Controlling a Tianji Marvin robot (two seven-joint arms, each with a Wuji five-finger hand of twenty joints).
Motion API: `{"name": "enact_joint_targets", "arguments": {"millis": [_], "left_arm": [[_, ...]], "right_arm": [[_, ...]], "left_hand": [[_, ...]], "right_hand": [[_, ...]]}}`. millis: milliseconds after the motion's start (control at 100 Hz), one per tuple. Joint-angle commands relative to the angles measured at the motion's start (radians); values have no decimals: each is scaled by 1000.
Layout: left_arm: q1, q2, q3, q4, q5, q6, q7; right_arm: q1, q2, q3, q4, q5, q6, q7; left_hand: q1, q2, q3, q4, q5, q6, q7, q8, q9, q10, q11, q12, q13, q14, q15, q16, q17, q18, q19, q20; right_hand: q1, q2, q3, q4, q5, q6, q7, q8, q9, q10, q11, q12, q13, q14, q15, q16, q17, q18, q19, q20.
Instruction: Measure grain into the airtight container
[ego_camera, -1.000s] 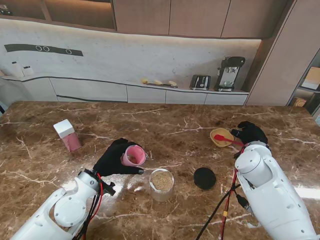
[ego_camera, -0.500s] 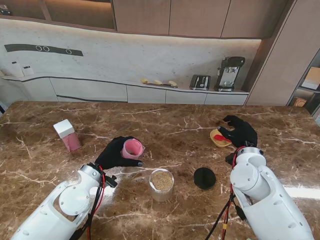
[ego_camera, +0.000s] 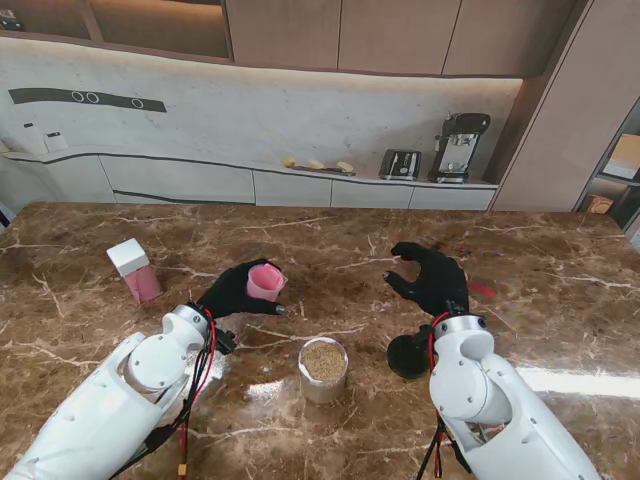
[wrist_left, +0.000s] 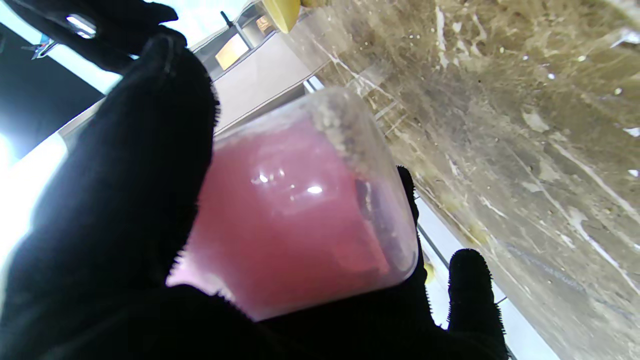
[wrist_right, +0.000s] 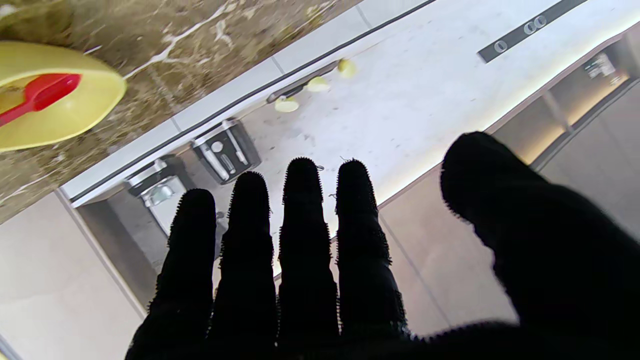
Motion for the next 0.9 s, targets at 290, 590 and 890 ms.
{"name": "enact_joint_targets", "arguments": {"millis": [290,590,890], "left_arm": [[-121,-35,83,165,-20,39,-2],[-183,-78,155,306,-52,12,54],[-204,-89,176,367,-79,1,37]], "right_arm": [[25,-12,-76,66,-20,-35,-14],[-7,-5,-69,50,-38,-32,-1],[-21,-3,-68,33,-46,-25,5]], "left_hand": [[166,411,49,-43,-195,-88,135,56,-70,-206,116,-226,-137,-159,-88,-89,-9,-139,-162,48],[464,659,-533,33,-363,-70,181,75,-241,-224,141,-315,-238,-206,-125,-126,-1,-200,-304,95],[455,708,-561,26,-383,-124,159,88,-299,-238,118,-368,-292,-237,-151,-147,16,-232,-357,-12]], "right_hand": [[-42,19,1,35,1,-23,-14,-8,-33,-5,-57,5,-32,-22,-38,-32,-25,-36,-40,-56],[-50,30,-11,38,-18,-22,-24,-8,-80,-2,-78,-14,-55,-24,-52,-42,-37,-45,-64,-80],[-53,37,-17,41,-18,-25,-26,-7,-73,-2,-66,-15,-52,-23,-49,-42,-35,-41,-62,-86]]}}
